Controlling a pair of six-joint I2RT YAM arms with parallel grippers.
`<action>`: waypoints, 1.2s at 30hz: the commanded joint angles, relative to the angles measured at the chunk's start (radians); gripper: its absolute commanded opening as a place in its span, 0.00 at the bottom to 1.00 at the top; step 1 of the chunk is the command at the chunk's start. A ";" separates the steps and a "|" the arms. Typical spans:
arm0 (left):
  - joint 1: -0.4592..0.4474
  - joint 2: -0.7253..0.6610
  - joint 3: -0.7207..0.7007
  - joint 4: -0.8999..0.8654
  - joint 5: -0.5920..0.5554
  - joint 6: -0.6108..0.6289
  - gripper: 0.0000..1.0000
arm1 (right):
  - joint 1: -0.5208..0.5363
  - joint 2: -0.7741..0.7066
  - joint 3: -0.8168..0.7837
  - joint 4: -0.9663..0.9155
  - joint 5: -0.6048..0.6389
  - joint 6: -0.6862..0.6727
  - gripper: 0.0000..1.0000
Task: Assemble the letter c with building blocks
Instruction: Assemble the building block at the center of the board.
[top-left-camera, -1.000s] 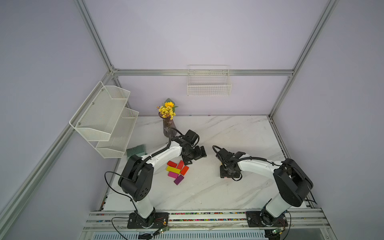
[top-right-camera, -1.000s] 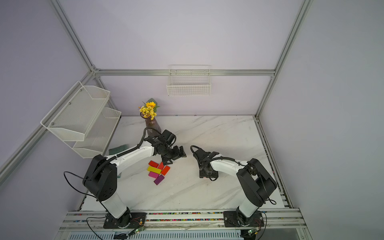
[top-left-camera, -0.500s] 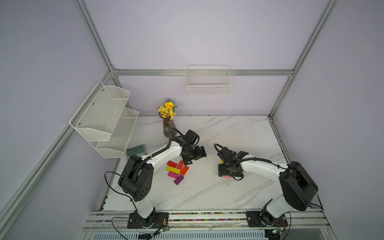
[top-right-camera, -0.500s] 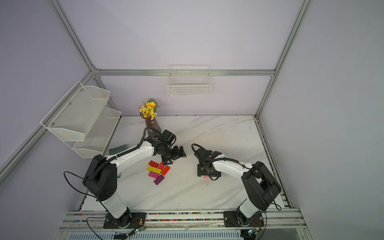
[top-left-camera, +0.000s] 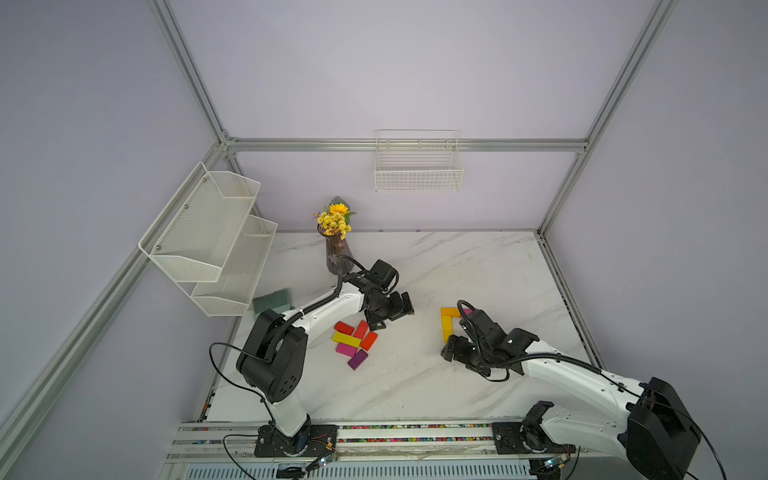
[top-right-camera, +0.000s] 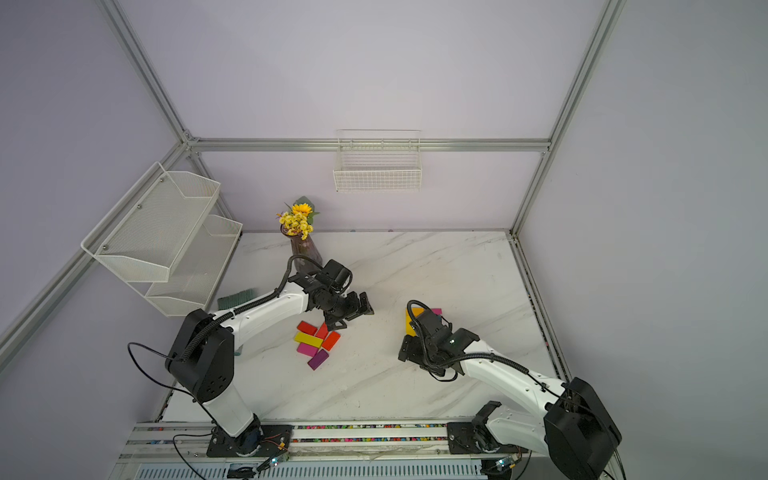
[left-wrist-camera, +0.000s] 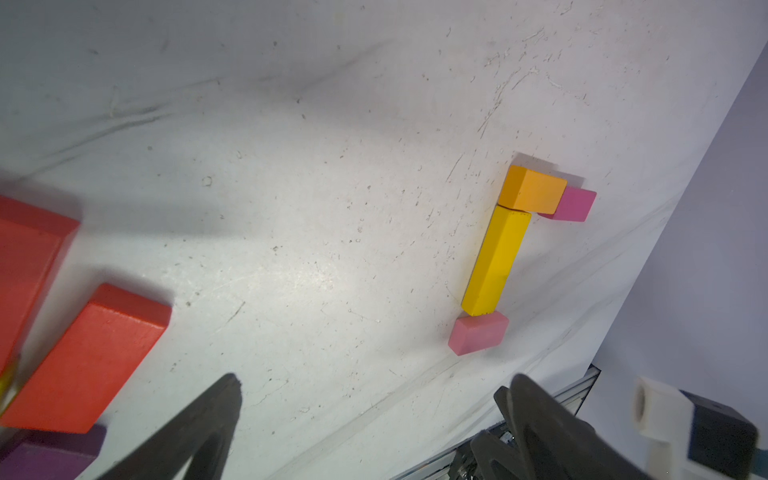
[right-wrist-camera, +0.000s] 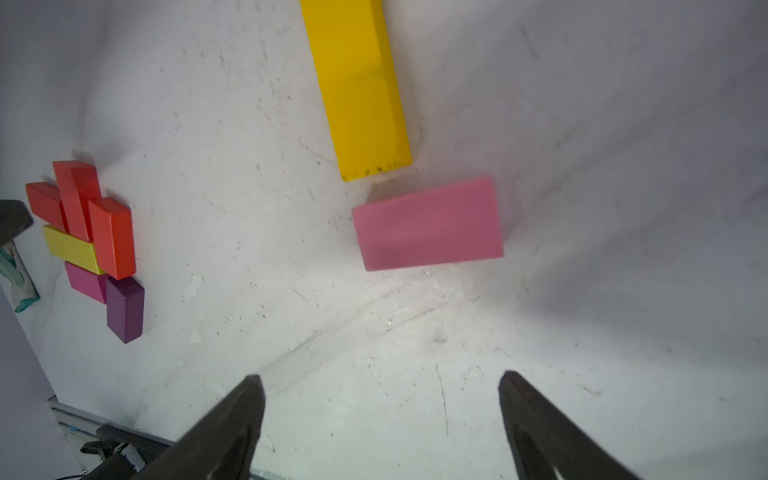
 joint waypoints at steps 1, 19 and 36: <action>0.005 -0.042 -0.005 0.022 0.022 -0.009 1.00 | 0.010 -0.038 -0.078 0.158 -0.051 0.170 0.90; 0.005 -0.055 -0.031 0.047 0.015 -0.026 1.00 | 0.013 -0.037 -0.160 0.279 0.058 0.306 0.89; 0.006 -0.031 -0.018 0.057 0.011 -0.039 1.00 | 0.002 0.098 -0.085 0.292 0.048 0.232 0.87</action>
